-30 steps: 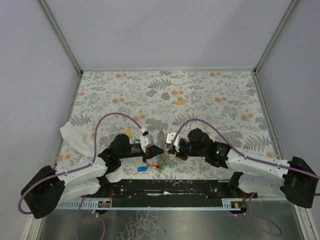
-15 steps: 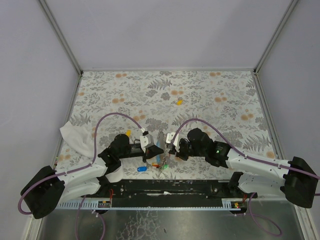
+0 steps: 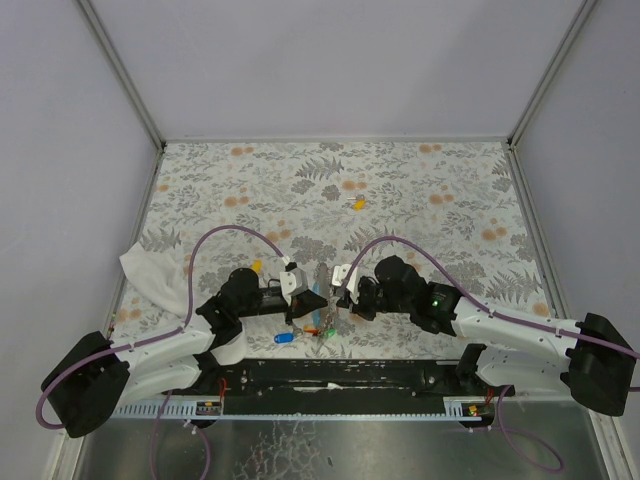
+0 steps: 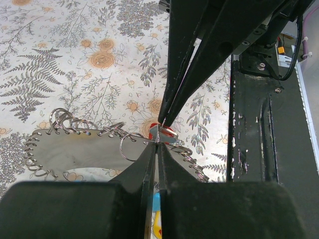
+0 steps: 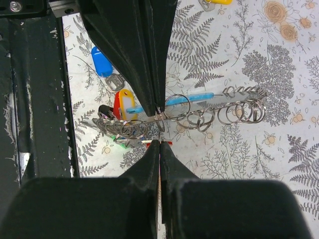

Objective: Put the keys on the keyring

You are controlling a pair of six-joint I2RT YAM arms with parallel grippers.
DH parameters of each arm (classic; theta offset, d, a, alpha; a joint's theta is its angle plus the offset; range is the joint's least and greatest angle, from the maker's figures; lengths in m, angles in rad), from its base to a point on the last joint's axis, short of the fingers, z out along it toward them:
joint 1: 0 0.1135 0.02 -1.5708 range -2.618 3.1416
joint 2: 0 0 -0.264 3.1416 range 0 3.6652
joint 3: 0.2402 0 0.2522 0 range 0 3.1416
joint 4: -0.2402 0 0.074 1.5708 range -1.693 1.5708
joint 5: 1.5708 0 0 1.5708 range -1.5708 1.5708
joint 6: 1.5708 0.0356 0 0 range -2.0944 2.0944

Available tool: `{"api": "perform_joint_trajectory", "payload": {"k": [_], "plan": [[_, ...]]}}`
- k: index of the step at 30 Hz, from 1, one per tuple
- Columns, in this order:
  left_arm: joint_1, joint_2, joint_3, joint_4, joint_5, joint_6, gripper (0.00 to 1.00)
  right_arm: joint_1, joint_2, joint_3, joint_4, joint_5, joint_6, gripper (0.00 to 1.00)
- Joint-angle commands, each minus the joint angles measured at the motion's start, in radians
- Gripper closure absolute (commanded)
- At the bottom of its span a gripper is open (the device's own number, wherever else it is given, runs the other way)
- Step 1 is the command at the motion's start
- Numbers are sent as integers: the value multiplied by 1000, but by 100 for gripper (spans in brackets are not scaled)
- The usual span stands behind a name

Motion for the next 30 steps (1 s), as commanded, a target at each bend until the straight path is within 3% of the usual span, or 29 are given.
{"api": "perform_joint_trajectory", "payload": {"k": [1,30], "plan": [[5,-1,37,88,18,-5,100,-2,5,37,65,-2,6,100],[6,-10,33,88,-1,-9,100,-1,-7,43,25,26,2,100]]}}
